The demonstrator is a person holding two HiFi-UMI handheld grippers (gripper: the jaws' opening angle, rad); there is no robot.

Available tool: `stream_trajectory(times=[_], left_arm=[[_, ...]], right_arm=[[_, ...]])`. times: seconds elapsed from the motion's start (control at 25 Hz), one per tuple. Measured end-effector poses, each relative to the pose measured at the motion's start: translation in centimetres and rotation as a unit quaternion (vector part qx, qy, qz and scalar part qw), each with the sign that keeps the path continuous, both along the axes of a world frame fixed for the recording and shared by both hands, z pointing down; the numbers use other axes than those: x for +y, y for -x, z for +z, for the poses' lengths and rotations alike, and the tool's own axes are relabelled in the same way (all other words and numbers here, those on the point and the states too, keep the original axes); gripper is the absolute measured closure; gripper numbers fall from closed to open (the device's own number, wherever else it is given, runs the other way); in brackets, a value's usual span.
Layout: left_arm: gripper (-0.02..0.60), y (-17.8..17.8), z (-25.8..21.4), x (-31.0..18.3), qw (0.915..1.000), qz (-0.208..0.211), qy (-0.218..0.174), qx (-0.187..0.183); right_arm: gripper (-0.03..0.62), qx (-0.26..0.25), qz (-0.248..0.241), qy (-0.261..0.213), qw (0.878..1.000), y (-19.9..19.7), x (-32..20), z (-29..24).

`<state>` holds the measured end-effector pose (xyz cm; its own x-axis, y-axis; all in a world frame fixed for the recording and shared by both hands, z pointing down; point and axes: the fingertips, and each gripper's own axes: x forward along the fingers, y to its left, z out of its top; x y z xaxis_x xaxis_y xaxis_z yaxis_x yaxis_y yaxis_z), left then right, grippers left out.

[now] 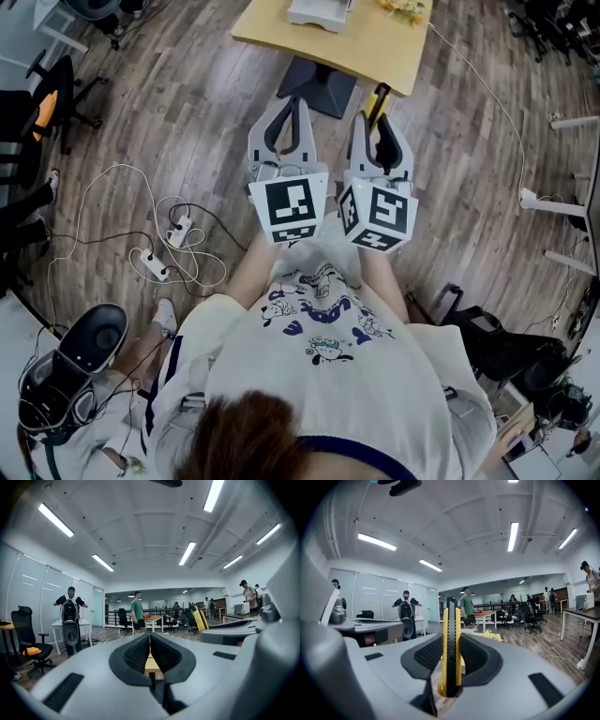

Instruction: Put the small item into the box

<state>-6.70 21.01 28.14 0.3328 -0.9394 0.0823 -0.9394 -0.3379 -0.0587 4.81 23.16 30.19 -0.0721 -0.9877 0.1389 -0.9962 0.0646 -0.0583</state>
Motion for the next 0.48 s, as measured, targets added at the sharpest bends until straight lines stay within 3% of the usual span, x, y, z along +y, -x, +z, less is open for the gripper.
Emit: stream_trajectory(times=[0.48], left_arm=[[0.565, -2.1, 1.5, -6.8, 0.9998, -0.016, 0.015, -0.003]], right_arm=[[0.465, -0.005, -0.019, 0.017, 1.0, -2.0, -7.2, 1.6]])
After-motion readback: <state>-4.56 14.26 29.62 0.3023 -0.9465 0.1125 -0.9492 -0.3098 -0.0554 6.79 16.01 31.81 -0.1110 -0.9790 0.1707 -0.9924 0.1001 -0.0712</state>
